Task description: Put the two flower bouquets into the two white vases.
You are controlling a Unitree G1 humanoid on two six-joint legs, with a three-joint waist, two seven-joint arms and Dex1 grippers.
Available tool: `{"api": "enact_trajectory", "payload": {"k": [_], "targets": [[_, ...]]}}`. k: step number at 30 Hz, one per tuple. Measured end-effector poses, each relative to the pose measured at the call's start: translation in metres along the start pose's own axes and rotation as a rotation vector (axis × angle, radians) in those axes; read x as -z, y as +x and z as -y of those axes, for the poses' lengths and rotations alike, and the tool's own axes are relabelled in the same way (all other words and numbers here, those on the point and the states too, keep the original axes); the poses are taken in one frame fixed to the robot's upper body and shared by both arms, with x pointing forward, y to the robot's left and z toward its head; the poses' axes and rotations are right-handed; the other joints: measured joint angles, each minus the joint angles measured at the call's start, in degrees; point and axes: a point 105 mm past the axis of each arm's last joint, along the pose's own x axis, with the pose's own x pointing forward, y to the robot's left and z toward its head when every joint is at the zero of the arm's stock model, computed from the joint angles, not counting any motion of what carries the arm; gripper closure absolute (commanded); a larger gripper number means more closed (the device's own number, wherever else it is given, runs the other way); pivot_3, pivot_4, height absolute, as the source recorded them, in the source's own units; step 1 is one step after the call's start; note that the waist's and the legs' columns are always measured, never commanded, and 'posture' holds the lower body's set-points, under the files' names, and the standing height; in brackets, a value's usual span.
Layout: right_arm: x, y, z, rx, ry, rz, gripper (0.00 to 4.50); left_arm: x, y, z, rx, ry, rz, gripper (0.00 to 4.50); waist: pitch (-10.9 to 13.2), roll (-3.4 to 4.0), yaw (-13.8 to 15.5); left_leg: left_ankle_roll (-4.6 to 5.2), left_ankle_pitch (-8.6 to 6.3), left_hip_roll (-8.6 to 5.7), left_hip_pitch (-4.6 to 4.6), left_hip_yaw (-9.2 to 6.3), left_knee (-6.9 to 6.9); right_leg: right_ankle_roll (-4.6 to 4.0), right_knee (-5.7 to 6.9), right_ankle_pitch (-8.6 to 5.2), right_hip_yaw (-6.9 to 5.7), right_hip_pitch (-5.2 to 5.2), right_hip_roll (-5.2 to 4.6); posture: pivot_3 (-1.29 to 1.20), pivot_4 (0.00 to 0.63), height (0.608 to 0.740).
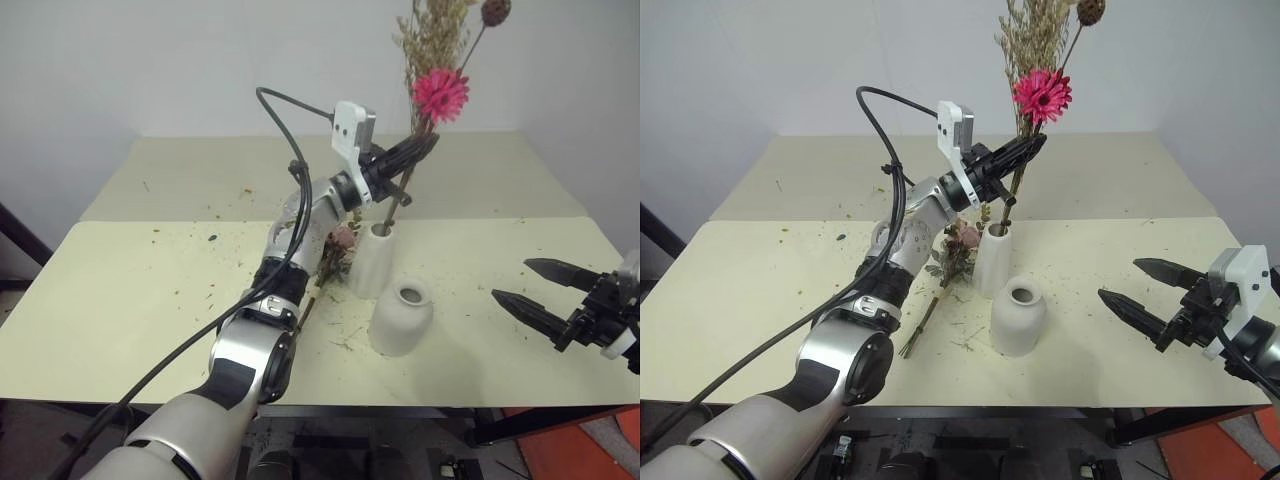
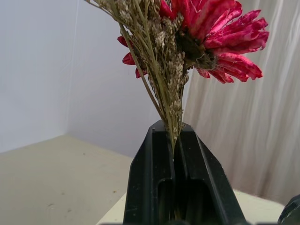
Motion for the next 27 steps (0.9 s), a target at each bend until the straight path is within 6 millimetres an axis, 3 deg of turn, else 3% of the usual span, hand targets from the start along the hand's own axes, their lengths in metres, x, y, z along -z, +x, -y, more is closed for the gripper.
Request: {"api": "enact_trajectory", "payload": {"k": [27], "targets": [[-0.0010, 0.0015, 0.0002, -0.006, 0.001, 0.009, 0.00, -0.0037, -0.0095, -0.0025, -0.029, 0.003, 0.037, 4.48, -0.03, 0.05, -0.05, 0.00, 0.00, 0.00, 0.10, 0.02, 0.00, 0.00, 0.02, 0.00, 0.03, 0.07, 0.01, 0.00, 0.150, 0.740]]}}
